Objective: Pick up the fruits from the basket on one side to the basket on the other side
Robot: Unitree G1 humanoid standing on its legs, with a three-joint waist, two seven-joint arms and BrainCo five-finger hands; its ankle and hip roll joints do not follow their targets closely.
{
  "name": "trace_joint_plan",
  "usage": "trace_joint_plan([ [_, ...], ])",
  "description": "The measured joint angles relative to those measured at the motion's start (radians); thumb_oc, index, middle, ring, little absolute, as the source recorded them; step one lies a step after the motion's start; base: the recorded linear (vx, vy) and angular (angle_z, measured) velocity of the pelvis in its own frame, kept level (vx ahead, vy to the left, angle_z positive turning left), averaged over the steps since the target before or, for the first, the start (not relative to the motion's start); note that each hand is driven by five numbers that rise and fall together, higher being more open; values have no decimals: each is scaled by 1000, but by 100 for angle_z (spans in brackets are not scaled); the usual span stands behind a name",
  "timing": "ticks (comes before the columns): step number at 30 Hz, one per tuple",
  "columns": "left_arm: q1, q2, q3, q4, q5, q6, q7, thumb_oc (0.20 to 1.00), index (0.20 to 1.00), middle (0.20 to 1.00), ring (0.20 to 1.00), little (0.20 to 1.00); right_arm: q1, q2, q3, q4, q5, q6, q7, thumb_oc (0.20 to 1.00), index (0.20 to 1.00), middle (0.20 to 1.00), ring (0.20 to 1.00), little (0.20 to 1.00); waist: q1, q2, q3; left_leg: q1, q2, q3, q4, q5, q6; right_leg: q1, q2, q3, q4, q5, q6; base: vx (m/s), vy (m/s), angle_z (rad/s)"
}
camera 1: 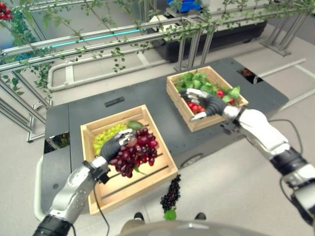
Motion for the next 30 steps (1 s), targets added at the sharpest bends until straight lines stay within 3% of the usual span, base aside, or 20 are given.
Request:
trace_joint_plan([
  [7, -50, 10, -25, -6, 0, 8, 0, 200, 200, 200, 200, 200, -15, 55, 110, 22, -2, 18, 42, 1000, 1000, 1000, 1000, 1000, -2, 5, -4, 0, 0, 0, 1, 0, 0, 0, 0, 0, 1, 0, 0, 0, 0, 0],
  [14, -136, 21, -72, -19, 0, 10, -1, 200, 200, 200, 200, 200, -17, 101, 192, 27, 50, 88, 123, 1000, 1000, 1000, 1000, 1000, -1, 8, -8, 0, 0, -1, 3, 0, 0, 1, -1, -1, 2, 0, 0, 0, 0, 0],
  [18, -150, 38, -79, -36, 0, 10, -2, 200, 200, 200, 200, 200, -18, 105, 192, 26, 110, 102, 134, 1000, 1000, 1000, 1000, 1000, -5, 10, -10, 0, 0, -1, 3, 0, 0, 2, -1, 0, 2, 0, 0, 0, 0, 0],
  [30, -220, 40, -90, -41, 19, 11, -7, 200, 200, 200, 200, 200, -19, 112, 219, 23, 110, 119, 155, 1000, 1000, 1000, 1000, 1000, -6, 16, -14, 1, -1, -2, 3, 0, 0, 2, -1, -1, 2, 0, 0, 0, 0, 0],
])
